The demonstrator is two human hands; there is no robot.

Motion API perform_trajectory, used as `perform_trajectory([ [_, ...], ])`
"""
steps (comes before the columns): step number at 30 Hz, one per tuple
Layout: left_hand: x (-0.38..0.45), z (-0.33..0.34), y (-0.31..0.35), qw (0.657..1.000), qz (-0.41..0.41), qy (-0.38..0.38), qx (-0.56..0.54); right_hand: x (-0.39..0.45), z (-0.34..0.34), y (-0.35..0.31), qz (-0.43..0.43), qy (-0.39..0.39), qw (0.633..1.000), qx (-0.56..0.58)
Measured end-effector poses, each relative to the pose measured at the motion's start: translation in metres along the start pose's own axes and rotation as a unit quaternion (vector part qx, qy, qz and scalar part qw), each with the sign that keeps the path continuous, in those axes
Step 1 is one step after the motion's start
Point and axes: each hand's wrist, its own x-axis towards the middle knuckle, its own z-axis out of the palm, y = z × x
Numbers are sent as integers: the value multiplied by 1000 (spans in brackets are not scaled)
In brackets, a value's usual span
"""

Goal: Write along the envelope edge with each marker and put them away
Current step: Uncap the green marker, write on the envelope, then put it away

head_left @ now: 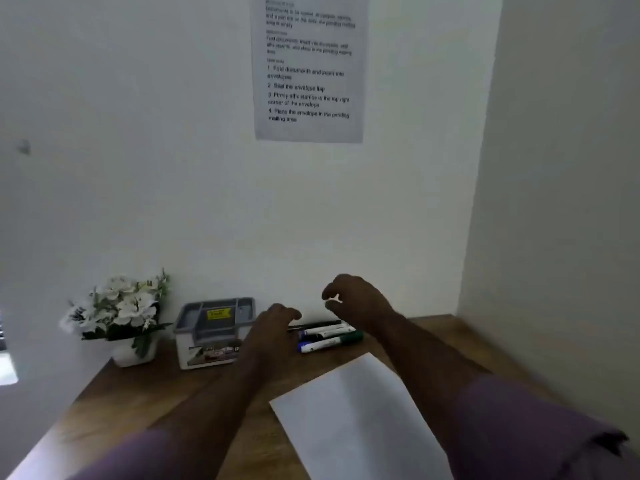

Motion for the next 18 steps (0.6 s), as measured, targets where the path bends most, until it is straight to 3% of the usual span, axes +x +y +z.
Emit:
perform_trajectory([
  [2, 0, 14, -6, 999, -31, 9, -19, -1, 21, 10, 19, -71, 995, -72],
  [4, -4, 32, -14, 998, -53, 21, -28, -8, 46, 22, -8, -133, 968, -214],
  [7, -6, 54, -27, 997, -54, 30, -42, -13, 68, 35, -50, -128, 943, -304],
  [13, -6, 52, -37, 987, -64, 86, -120, -11, 80, 54, -56, -97, 940, -322],
  [16, -9, 45, -33, 974, -84, 107, -180, -13, 74, 53, -18, -9, 971, -237],
  [18, -15, 37, -23, 953, -105, 104, -265, -18, 71, 41, 48, 84, 995, -7],
])
